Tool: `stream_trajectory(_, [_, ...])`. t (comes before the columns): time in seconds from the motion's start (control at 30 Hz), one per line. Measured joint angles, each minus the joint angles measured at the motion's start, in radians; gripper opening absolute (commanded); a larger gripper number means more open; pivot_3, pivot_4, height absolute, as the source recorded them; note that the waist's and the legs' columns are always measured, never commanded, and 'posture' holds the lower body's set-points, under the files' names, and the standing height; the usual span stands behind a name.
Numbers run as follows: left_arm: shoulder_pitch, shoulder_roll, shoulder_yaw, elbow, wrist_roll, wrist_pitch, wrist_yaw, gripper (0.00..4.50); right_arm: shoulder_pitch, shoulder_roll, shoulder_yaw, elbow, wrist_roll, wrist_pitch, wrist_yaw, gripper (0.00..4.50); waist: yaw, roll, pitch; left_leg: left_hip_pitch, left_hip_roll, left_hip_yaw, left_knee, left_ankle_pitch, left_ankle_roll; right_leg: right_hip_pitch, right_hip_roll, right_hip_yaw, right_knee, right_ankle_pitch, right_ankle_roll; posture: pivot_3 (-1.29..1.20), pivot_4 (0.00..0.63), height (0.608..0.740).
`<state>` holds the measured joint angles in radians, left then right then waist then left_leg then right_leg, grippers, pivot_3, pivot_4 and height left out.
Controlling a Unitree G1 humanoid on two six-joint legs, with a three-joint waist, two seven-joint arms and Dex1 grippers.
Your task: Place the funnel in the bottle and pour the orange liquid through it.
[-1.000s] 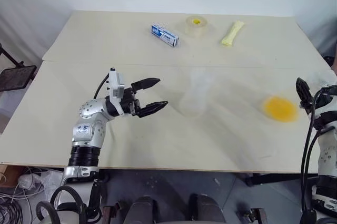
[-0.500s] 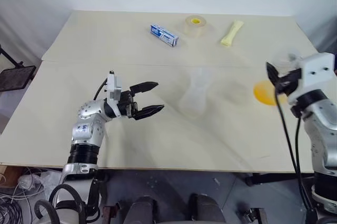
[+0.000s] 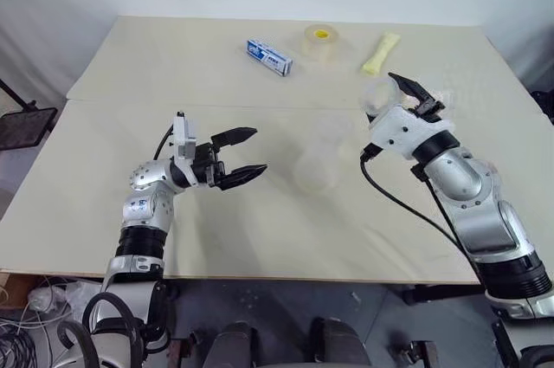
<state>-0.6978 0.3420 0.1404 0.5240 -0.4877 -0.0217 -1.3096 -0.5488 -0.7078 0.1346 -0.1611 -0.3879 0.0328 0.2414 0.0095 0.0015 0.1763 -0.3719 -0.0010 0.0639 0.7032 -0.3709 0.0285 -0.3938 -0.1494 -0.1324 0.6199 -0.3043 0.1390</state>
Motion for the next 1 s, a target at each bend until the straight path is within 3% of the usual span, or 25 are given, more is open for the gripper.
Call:
stream_trajectory(0.43, [-0.001,0.000,-0.004,-0.001,0.000,-0.002,-0.015,4.50,-0.094,-0.002,0.042,0.071,-0.200,-0.177,0.007,2.47,-0.014,0.000,0.000,0.000,0.000,-0.001,-0.001,0.000,0.000,0.000,0.000,0.000,0.000,0.000,0.000,0.00,0.150,0.740])
stream_trajectory(1.0, [-0.008,-0.008,-0.004,0.000,0.000,-0.002,-0.023,4.50,-0.142,-0.016,0.055,0.141,-0.340,-0.324,-0.001,2.47,-0.014,0.000,0.000,0.000,0.000,-0.002,-0.001,0.000,0.000,0.000,0.000,0.000,0.000,0.000,0.000,0.00,0.150,0.740])
